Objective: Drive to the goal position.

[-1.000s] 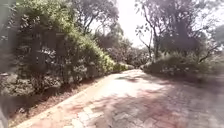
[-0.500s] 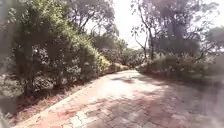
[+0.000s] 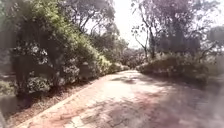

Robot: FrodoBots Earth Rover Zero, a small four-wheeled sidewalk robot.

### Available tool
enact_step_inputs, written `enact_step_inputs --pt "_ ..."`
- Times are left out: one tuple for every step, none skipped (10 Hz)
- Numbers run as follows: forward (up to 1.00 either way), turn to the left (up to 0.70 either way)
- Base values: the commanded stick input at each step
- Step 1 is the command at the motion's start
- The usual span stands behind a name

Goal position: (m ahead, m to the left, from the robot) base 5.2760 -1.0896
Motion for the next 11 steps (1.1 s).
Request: enact_step_inputs --pt "0.30 0.00" --pt "0.30 0.00" --pt "0.30 0.00" --pt "0.30 -0.03" --pt "0.30 -0.60" --pt "0.30 -0.60" --pt "0.30 -0.60" --pt "0.30 -0.60" --pt "0.30 -0.60" --pt "0.30 -0.60" --pt "0.30 -0.57"
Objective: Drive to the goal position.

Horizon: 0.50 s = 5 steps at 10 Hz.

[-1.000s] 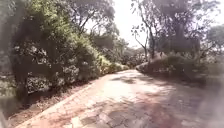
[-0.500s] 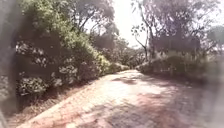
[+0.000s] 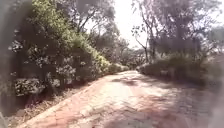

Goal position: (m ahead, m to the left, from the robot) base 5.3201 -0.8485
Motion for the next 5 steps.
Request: enact_step_inputs --pt "0.30 0.00" --pt "0.30 0.00" --pt "0.30 0.00" --pt "0.30 0.00" --pt "0.30 0.00"
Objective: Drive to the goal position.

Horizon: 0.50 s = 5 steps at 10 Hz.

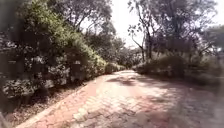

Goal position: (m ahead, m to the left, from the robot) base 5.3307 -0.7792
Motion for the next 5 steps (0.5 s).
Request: enact_step_inputs --pt "0.30 -0.34" --pt "0.30 -0.60" --pt "0.30 -0.60" --pt "0.30 -0.60" --pt "0.30 -0.60"
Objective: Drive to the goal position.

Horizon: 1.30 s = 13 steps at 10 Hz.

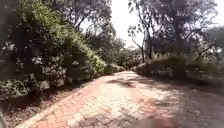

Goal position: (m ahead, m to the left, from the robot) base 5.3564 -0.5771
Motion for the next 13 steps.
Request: enact_step_inputs --pt "0.30 -0.60" --pt "0.30 -0.60" --pt "0.30 -0.60" --pt "0.30 -0.60" --pt "0.30 -0.60" --pt "0.30 -0.60" --pt "0.30 -0.60" --pt "0.30 -0.60" --pt "0.30 -0.60" --pt "0.30 -0.60" --pt "0.30 -0.53" --pt "0.30 -0.45" --pt "0.30 0.00"
